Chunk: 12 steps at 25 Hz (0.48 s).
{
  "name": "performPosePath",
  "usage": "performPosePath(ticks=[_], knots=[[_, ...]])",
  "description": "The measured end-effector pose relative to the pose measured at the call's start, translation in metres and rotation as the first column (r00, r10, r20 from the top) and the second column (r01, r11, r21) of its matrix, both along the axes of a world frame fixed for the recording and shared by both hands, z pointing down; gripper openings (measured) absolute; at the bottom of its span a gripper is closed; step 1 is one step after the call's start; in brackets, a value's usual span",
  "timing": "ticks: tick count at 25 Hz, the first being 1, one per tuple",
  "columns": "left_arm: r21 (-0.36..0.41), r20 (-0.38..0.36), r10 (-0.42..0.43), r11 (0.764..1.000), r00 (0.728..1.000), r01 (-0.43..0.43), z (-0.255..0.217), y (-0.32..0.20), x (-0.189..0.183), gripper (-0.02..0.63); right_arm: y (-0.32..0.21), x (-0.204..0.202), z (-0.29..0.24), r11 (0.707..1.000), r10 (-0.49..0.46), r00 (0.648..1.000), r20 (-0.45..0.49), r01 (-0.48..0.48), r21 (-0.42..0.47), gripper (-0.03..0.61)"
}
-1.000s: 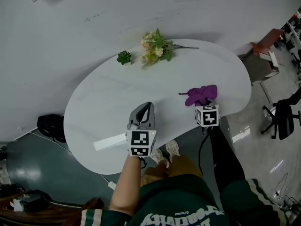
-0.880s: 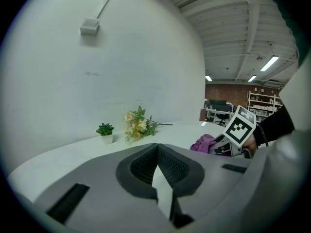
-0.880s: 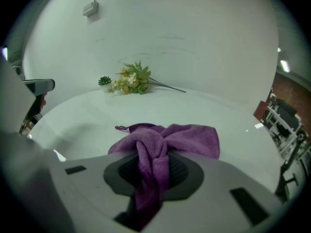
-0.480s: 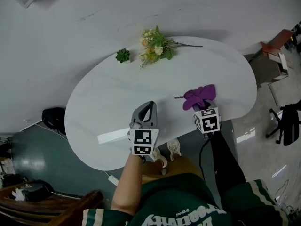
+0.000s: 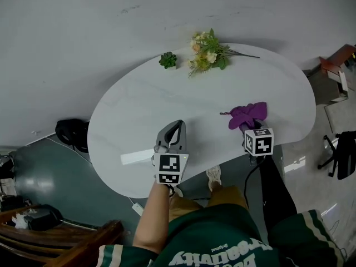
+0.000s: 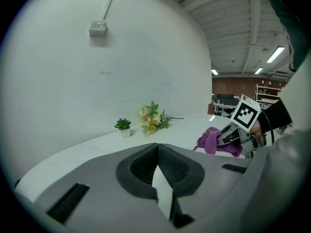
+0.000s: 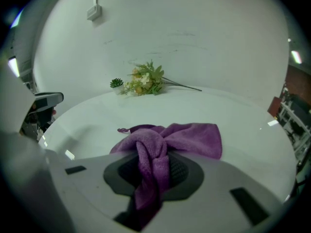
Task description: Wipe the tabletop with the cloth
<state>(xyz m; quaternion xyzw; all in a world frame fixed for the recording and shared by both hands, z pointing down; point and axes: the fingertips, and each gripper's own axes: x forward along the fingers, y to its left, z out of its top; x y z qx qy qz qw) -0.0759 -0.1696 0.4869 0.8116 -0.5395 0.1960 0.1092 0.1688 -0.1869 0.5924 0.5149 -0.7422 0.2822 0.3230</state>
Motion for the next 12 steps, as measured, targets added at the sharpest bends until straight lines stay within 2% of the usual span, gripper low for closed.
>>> performPosePath(ticks=[6,12], knots=[[0.007,-0.012,0.005,1.0,1.0,-0.005,0.002,0.02,-0.07,0.0,0.014,-0.069,0.001,1.0,0.001,1.0,-0.03,-0.002,-0.011,0.084],[-0.007,-0.027,-0.028,1.0,0.999,0.028,0.007,0.047,-0.151,0.0,0.033,-0.148,0.002,0.999,-0.019,0.999,-0.05,0.018,-0.03,0.084]])
